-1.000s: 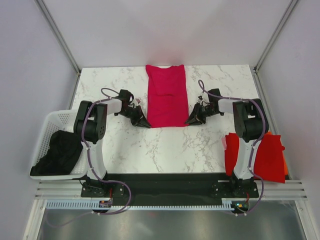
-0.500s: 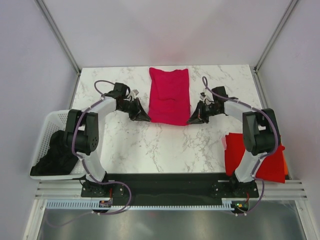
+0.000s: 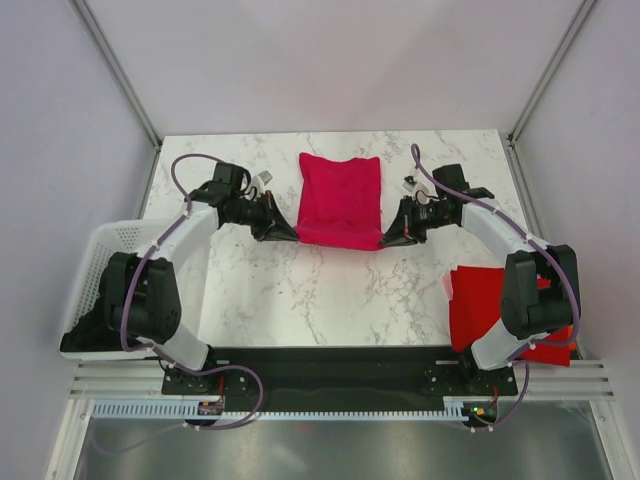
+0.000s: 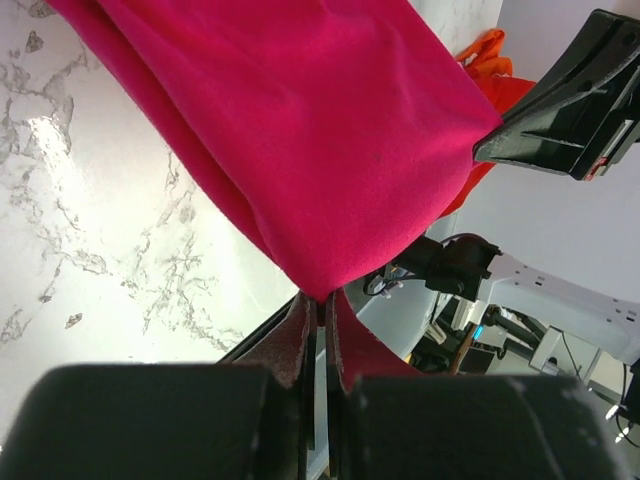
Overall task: Fold and stack the t-shirts
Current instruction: Fold the tshirt
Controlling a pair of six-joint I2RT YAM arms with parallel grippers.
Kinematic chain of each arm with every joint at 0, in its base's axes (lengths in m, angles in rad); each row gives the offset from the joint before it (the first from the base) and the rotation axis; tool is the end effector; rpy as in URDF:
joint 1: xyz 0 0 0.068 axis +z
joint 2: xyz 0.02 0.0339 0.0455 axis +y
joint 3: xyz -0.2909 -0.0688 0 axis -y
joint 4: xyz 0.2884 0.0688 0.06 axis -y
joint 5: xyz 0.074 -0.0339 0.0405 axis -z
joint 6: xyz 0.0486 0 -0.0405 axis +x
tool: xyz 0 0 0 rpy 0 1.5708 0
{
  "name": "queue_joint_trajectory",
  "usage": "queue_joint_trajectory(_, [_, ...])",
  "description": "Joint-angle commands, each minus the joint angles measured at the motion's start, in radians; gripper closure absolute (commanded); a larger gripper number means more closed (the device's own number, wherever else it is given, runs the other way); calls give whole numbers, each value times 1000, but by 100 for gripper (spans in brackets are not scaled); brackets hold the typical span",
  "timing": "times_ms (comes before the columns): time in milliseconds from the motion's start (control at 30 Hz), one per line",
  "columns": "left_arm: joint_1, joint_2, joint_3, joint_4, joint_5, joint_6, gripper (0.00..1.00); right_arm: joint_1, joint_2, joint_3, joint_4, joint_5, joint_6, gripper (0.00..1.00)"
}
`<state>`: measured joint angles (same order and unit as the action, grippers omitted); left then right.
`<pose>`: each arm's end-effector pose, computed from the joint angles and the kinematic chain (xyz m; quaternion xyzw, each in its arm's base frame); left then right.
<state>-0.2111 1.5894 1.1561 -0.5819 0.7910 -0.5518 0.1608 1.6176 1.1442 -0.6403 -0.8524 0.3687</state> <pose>0.3540 -0.1112 0.2458 -0.0463 0.8925 -0.4381 0.0970 0.3539 0.0945 0.2309 -0.0011 0.8918 0.4426 0.0937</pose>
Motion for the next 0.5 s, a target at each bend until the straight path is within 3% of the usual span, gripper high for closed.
queue_joint_trajectory(0, [4,-5,42,-18,-12,46,98,-10,-27,20,-4,-31,-21,100])
queue_joint_trajectory(233, [12,139,198,42,-50,36,98,-44,94,123,100,-34,19,100])
queue_joint_trajectory(467, [16,367,457,114,-134,104,98,-70,332,443,162,-16,3,100])
